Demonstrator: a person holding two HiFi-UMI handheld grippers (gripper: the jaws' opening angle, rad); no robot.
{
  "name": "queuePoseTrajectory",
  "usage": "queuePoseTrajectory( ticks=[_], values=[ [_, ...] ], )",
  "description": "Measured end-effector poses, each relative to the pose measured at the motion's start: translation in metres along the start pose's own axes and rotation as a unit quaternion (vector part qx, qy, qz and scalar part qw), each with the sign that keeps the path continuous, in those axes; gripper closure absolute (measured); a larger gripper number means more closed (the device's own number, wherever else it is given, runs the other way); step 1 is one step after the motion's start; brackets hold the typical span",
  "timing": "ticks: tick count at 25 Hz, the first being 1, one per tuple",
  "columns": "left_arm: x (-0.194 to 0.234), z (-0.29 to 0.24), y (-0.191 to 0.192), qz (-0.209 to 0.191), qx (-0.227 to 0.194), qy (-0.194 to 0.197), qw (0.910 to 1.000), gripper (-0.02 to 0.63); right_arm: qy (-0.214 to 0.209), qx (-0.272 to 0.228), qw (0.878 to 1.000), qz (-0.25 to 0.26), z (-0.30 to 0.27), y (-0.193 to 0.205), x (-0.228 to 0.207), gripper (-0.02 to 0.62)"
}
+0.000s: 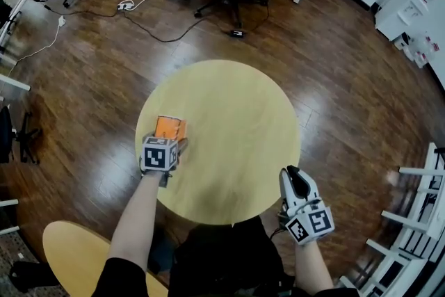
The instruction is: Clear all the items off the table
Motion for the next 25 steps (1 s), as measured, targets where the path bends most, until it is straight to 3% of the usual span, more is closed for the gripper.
queuePoseTrajectory(
  ticks=[8,13,16,17,18,20,22,25],
  values=[
    [0.002,0.013,-0.007,-0.007,-0.012,-0.021,0.9997,0.137,0.007,0.003,1.000,0.027,-0.006,-0.022,-0.008,0.523],
    [0.003,0.055,-0.029,-0.004,-0.070,-0.028,0.9971,0.142,-0.012,-0.015,0.999,0.050,-0.014,-0.053,-0.009,0.523],
    [0.008,0.104,-0.050,0.004,-0.142,-0.059,0.9881,0.285,-0.017,-0.029,0.996,0.085,-0.020,-0.081,-0.008,0.523],
    [0.010,0.124,-0.056,0.011,-0.172,-0.070,0.9825,0.318,-0.016,-0.038,0.995,0.094,-0.021,-0.091,-0.007,0.523],
    [0.011,0.147,-0.060,0.019,-0.210,-0.081,0.9742,0.401,-0.016,-0.050,0.994,0.101,-0.021,-0.101,-0.005,0.523],
    [0.007,0.198,-0.065,0.026,-0.300,-0.099,0.9485,0.589,-0.024,-0.078,0.990,0.114,-0.019,-0.120,0.003,0.523],
    [-0.004,0.247,-0.065,0.025,-0.379,-0.101,0.9195,0.606,-0.039,-0.103,0.985,0.133,-0.013,-0.136,0.014,0.523],
    [-0.020,0.297,-0.049,0.034,-0.454,-0.096,0.8852,0.606,-0.055,-0.125,0.978,0.159,-0.005,-0.146,0.023,0.523]
  ],
)
Point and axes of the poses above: the fingertips, and each gripper's own axes: z backward along the fingers, x to its left, y out of its underside, the point moved 3 cm from there along z, backward along the fingers, and after that the axes turned 13 degrees about x, right-handed, at the moved point
